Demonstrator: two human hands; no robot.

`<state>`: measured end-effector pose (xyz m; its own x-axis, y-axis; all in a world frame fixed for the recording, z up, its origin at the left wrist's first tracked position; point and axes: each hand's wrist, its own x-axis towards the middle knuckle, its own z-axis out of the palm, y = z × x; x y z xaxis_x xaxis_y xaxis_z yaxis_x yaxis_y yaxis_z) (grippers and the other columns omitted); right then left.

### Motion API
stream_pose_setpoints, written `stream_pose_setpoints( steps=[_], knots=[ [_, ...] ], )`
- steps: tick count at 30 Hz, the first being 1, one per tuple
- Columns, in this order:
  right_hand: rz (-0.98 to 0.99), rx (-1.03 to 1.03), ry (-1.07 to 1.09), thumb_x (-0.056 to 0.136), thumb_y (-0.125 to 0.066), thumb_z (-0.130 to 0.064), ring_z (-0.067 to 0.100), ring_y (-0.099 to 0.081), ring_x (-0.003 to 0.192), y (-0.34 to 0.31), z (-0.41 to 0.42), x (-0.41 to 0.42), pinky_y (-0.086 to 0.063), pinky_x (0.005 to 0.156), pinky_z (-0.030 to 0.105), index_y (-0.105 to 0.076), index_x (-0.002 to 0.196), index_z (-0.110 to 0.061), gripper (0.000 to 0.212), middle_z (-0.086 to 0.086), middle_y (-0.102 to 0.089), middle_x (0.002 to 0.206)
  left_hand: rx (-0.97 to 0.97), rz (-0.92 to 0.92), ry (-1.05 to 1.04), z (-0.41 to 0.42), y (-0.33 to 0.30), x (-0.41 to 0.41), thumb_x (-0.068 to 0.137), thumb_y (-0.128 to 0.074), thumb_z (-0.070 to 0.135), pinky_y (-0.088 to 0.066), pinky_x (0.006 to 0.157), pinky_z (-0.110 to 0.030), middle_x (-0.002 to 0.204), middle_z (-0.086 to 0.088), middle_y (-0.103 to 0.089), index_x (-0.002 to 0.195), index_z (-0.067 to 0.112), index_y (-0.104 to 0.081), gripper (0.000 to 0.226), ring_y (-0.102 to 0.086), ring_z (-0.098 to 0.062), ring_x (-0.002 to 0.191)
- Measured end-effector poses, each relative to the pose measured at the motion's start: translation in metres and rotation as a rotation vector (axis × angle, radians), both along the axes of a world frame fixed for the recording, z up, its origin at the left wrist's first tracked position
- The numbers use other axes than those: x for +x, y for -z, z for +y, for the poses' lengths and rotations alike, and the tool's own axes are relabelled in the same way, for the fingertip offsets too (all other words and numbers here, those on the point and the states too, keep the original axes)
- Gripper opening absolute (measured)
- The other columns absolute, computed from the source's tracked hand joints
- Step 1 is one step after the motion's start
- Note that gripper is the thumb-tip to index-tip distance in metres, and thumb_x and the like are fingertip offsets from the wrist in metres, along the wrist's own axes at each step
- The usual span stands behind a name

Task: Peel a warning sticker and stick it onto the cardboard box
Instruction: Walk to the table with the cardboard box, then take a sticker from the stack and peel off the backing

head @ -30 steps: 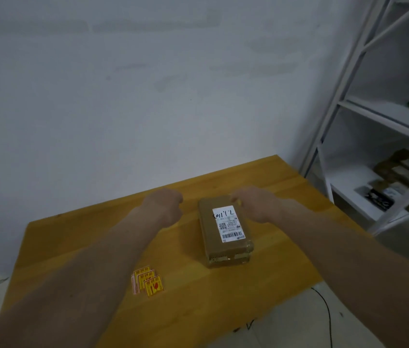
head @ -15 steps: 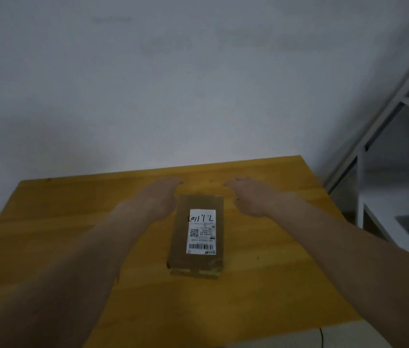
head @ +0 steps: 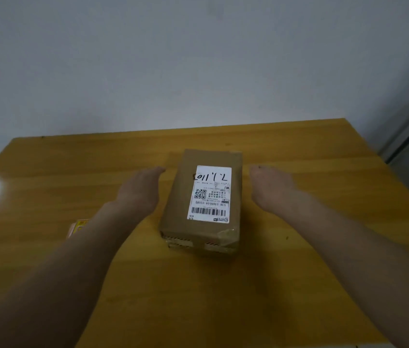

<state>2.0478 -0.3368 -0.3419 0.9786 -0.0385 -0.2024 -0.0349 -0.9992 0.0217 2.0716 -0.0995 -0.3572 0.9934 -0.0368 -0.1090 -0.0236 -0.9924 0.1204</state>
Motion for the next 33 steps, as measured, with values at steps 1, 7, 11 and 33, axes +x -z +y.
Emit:
stream_pose_setpoints(
  steps=[1, 7, 11, 33],
  knots=[
    [0.008, -0.025, -0.006, 0.087, -0.046, -0.003, 0.032, -0.051, 0.121, 0.011, 0.001, -0.001, -0.044, 0.086, 0.038, -0.049, 0.122, -0.007, 0.035, 0.013, -0.054, 0.128, 0.005, -0.013, -0.007, 0.003, 0.01, -0.002, 0.088, -0.038, -0.01, -0.045, 0.096, -0.042, 0.145, -0.006, -0.042, 0.144, 0.027, -0.03, 0.067, -0.043, -0.028, 0.129],
    [0.003, -0.037, -0.021, 0.089, -0.048, -0.009, 0.034, -0.048, 0.126, 0.057, 0.001, -0.027, -0.043, 0.094, 0.04, -0.052, 0.124, -0.007, 0.035, 0.015, -0.053, 0.131, 0.041, -0.069, 0.025, 0.014, 0.047, -0.028, 0.088, -0.043, -0.008, -0.047, 0.09, -0.044, 0.141, -0.01, -0.047, 0.14, 0.025, -0.037, 0.062, -0.048, -0.032, 0.124],
    [0.029, -0.072, -0.019, 0.09, -0.048, -0.014, 0.031, -0.048, 0.127, 0.063, 0.006, -0.071, -0.044, 0.095, 0.04, -0.053, 0.126, -0.012, 0.036, 0.01, -0.054, 0.133, 0.015, -0.072, 0.025, 0.026, 0.05, -0.075, 0.091, -0.046, 0.0, -0.041, 0.098, -0.042, 0.141, -0.009, -0.047, 0.139, 0.024, -0.04, 0.054, -0.045, -0.029, 0.128],
    [0.022, 0.277, -0.417, 0.097, -0.045, -0.024, 0.025, -0.016, 0.145, 0.091, 0.188, -0.181, -0.025, 0.114, 0.038, -0.033, 0.144, -0.011, 0.051, 0.004, -0.019, 0.158, -0.072, -0.034, -0.123, 0.134, 0.079, -0.226, 0.09, -0.042, 0.004, -0.039, 0.101, -0.04, 0.138, -0.006, -0.047, 0.138, 0.02, -0.038, 0.05, -0.042, -0.027, 0.127]
  ],
)
